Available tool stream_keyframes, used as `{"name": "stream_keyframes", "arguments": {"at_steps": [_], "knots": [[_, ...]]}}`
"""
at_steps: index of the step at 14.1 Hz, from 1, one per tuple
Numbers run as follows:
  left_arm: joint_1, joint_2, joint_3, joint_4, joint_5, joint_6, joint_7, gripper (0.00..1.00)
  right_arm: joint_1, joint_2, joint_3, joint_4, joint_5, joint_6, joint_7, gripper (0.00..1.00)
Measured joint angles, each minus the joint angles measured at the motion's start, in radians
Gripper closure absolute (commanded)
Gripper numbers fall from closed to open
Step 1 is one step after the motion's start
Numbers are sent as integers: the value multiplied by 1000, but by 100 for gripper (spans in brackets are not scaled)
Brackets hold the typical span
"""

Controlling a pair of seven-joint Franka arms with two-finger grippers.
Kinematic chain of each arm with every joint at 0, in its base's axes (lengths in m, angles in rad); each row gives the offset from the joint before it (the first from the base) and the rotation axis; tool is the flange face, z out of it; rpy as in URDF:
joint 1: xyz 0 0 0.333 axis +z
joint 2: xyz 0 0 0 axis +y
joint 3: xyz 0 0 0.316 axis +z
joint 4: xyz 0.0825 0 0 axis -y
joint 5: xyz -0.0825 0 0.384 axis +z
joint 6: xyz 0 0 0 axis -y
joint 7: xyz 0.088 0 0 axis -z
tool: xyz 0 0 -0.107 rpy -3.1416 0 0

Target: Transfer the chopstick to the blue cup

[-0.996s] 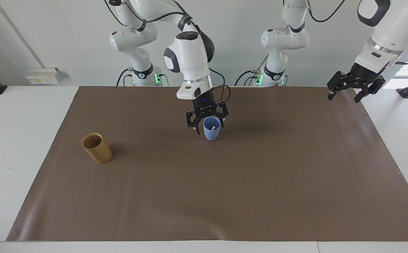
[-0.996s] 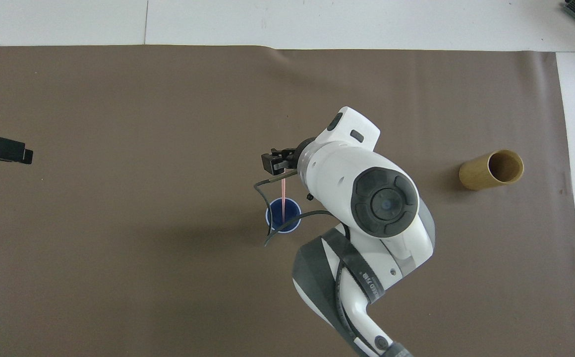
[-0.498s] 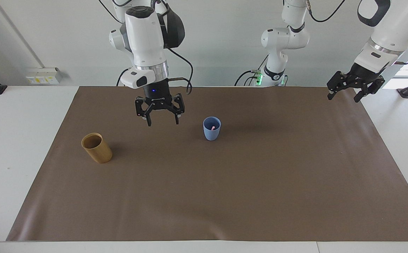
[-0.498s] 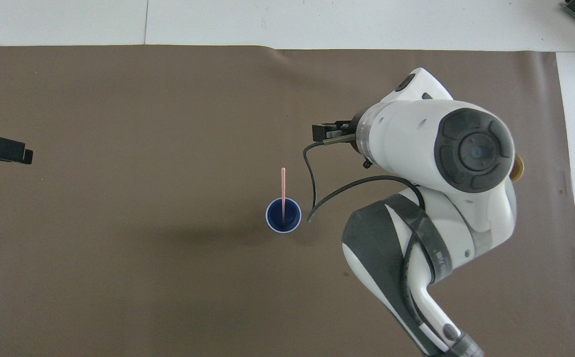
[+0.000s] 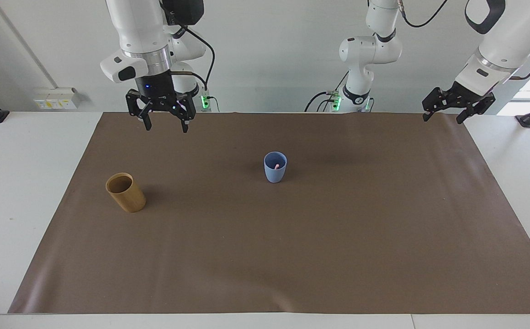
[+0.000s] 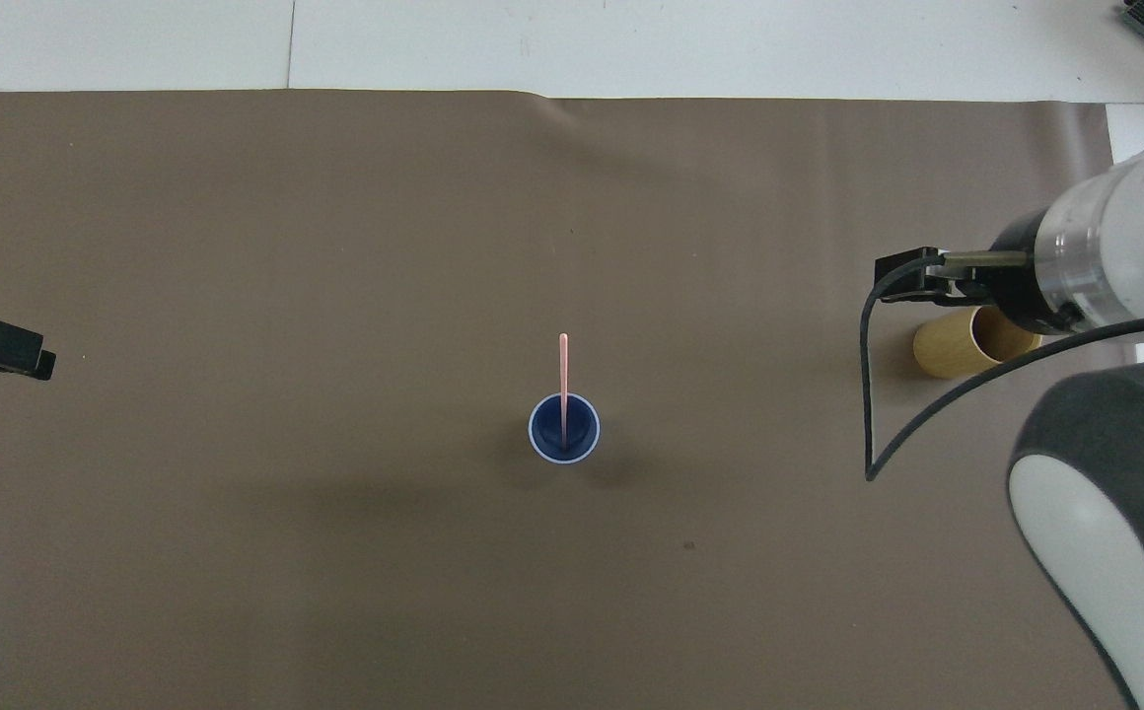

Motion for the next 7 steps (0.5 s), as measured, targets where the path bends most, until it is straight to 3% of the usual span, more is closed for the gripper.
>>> {"name": "stream_keyframes", "arguments": {"at_steps": [7], "knots": [[0, 0, -2, 1, 0, -1, 0, 0, -169, -19, -10, 38, 55, -124, -95, 0]]}}
